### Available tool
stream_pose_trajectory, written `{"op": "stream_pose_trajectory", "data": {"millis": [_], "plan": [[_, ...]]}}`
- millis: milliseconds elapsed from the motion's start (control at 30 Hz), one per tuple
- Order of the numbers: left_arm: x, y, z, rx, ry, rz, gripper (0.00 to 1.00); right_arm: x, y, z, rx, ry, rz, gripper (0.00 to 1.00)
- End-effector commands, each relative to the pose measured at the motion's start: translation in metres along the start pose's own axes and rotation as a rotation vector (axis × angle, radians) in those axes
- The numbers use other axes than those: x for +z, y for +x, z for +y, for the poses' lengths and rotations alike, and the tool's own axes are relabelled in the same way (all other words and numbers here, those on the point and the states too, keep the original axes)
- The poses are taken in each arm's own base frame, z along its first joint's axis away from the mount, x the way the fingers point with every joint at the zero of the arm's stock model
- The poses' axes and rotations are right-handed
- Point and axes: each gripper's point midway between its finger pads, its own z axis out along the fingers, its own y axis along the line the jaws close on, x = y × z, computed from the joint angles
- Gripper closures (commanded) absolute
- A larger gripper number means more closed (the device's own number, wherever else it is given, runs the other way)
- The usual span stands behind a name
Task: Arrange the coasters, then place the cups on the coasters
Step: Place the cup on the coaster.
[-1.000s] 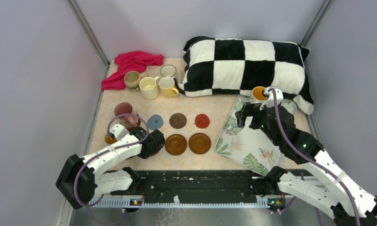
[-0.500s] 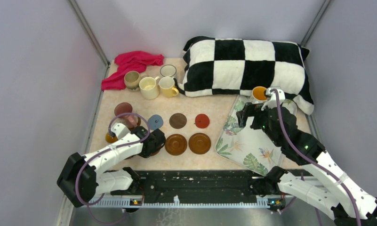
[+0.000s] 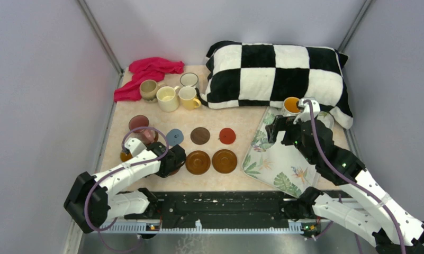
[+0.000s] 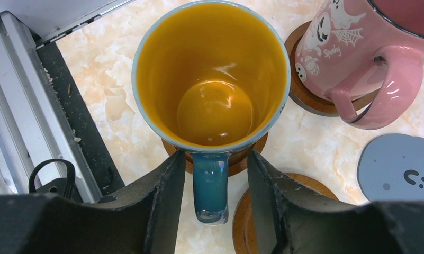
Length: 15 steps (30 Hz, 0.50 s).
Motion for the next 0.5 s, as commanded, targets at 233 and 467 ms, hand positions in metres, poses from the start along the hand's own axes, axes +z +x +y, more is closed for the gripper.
{"op": "stream_pose_trajectory", "data": {"millis": [233, 467], "plan": [[-0.01, -0.026, -0.01, -0.07, 0.041, -0.027, 0.01, -0.001, -0.009, 0.001, -0.002, -0.004, -0.039, 0.01], [-0.017, -0.04, -0.015, -0.084, 0.087, -0.029, 0.01, 0.0, -0.009, 0.002, -0.002, -0.005, -0.037, 0.01]]}}
